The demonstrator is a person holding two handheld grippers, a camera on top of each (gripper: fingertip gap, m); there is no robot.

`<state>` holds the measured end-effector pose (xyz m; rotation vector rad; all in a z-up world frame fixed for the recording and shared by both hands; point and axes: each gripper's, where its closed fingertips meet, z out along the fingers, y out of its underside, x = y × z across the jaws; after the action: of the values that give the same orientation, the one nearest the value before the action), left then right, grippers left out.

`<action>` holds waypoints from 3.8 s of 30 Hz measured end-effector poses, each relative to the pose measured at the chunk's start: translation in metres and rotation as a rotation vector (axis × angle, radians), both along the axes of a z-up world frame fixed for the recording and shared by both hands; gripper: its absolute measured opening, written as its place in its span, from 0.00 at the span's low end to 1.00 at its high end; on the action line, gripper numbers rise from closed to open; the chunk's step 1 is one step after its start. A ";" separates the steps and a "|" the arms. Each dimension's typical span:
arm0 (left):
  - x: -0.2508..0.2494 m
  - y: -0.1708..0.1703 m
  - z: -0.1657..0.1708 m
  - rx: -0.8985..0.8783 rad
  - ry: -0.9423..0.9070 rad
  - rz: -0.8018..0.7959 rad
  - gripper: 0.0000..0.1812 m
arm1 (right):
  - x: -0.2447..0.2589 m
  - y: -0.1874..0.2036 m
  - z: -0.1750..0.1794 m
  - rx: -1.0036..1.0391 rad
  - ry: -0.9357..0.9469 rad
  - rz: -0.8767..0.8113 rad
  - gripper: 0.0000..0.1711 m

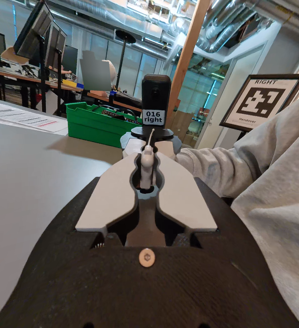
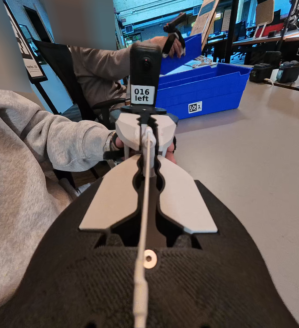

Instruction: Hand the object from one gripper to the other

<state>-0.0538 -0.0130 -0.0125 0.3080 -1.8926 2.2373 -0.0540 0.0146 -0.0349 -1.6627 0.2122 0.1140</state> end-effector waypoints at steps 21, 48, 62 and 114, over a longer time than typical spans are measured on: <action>0.029 0.034 0.011 -0.059 0.026 0.094 0.07 | 0.041 -0.035 0.016 0.158 -0.012 -0.174 0.27; 0.020 0.031 0.001 0.010 0.019 0.026 0.07 | 0.027 -0.036 0.029 0.183 0.005 -0.105 0.01; 0.027 0.026 -0.005 0.029 0.075 0.058 0.28 | 0.031 -0.044 0.039 0.213 0.006 -0.139 0.01; 0.046 0.038 0.009 0.052 -0.042 0.332 0.00 | 0.040 -0.019 -0.001 -0.015 -0.076 -0.249 0.29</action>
<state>-0.0080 0.0248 -0.0036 0.6295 -2.0531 2.4147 -0.0140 -0.0047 -0.0354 -1.6388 0.3610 -0.1392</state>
